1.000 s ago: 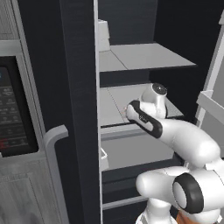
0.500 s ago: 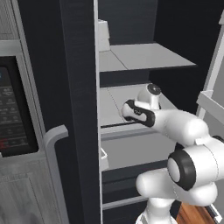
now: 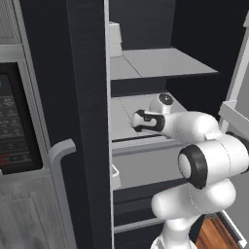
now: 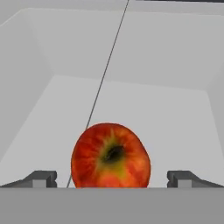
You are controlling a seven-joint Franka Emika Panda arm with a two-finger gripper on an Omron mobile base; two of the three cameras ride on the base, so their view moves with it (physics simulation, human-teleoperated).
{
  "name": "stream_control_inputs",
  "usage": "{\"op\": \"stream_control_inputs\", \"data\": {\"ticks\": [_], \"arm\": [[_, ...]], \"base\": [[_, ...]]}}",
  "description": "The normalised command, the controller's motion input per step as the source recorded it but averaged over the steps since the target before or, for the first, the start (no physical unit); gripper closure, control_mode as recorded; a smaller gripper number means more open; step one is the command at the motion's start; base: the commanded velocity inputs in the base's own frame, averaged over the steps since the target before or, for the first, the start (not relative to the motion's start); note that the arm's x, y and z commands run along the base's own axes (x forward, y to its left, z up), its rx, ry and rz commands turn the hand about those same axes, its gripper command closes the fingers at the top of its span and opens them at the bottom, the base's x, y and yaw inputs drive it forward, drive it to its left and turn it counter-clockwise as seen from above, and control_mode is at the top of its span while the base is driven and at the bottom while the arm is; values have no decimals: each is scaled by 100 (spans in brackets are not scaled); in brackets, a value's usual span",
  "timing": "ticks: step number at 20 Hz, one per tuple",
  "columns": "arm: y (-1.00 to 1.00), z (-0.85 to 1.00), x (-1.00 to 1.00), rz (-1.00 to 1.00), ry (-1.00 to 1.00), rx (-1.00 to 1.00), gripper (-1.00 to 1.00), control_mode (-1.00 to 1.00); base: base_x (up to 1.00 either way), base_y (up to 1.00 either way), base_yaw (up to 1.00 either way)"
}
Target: Retrieve the kiwi and apple from the fridge and place them into the bowl on the dining table.
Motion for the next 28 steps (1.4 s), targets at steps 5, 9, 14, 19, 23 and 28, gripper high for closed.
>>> {"op": "stream_control_inputs", "data": {"ticks": [5, 9, 14, 19, 23, 28], "arm": [[0, -19, 30, -1, 0, 0, -100, -100], [0, -20, 23, -1, 0, 0, -100, -100], [0, -22, 7, 0, 3, 0, -100, -100], [-2, -29, 0, -3, 6, 0, -100, -100], [-1, -49, -18, -4, 5, 0, -100, -100], [0, -57, -20, -5, 3, 0, -100, -100]], "base": [[0, 0, 0], [0, 0, 0], [0, 0, 0], [0, 0, 0], [0, 0, 0], [0, 0, 0]]}}
